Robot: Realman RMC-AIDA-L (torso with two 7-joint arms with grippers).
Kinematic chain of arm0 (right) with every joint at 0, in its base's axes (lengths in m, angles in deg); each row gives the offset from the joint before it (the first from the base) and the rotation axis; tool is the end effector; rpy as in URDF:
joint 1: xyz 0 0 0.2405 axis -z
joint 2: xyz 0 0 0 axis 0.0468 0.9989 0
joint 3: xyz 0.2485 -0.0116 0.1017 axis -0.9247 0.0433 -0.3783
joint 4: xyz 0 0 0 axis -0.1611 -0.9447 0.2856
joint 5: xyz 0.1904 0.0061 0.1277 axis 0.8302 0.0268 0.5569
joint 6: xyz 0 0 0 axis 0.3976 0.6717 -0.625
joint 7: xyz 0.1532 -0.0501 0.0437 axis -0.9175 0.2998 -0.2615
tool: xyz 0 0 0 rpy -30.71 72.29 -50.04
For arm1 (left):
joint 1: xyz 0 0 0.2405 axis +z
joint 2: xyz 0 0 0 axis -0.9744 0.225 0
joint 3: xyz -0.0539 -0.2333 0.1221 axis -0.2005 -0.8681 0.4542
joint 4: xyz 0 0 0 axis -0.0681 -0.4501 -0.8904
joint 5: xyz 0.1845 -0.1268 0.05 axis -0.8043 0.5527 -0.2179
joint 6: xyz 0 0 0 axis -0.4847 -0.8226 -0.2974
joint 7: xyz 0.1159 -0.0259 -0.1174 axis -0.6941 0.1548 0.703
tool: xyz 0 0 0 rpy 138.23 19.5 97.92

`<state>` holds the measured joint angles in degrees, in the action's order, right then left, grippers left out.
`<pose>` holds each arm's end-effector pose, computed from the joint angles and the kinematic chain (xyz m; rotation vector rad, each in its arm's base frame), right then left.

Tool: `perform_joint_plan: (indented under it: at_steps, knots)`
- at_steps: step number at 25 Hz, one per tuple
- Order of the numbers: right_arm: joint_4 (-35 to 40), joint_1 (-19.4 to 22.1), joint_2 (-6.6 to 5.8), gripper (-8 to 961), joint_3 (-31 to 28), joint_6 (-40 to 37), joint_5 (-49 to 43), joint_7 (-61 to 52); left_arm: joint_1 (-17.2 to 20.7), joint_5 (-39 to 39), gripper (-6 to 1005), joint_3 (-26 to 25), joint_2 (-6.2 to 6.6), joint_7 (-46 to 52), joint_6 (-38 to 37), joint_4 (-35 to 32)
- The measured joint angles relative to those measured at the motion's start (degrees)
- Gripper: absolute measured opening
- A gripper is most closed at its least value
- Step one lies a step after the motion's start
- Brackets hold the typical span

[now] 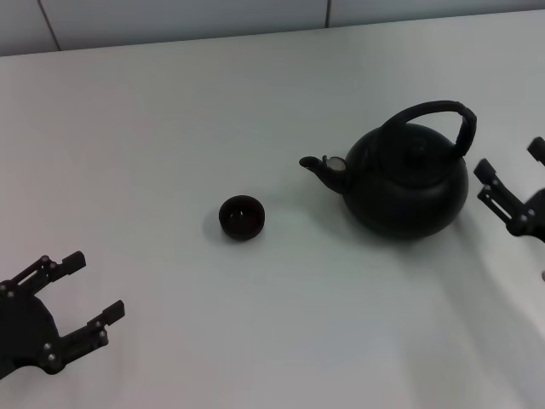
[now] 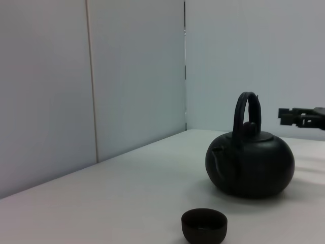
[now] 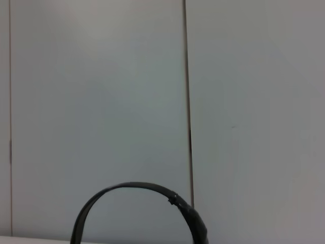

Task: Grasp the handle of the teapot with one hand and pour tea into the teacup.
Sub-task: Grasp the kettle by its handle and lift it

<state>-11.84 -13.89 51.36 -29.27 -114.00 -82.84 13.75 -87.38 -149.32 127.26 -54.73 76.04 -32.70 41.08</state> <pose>0.3869 0.2438 -0.0293 -1.7392 0.4952 0.7654 -0.3645 0.2346 -0.0339 -2.4631 -0.3275 -0.7528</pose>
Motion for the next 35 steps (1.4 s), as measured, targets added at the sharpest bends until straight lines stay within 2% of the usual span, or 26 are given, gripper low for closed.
perform_joint_plan:
  at_steps: [5,16,35]
  knots:
    - [0.15,-3.28,-0.07,813,-0.14,3.32,0.0,-0.02,0.14,0.0,810,-0.47,-0.11,-0.14,-0.68,0.21]
    - [0.84,-7.03,-0.05,793,-0.91,6.59,0.01,-0.13,0.63,0.0,810,-1.88,-0.26,-0.21,-1.91,0.34]
    - [0.52,-7.84,-0.04,758,-0.7,8.16,0.01,-0.23,0.56,0.0,810,-2.52,-0.5,0.17,-2.47,0.34]
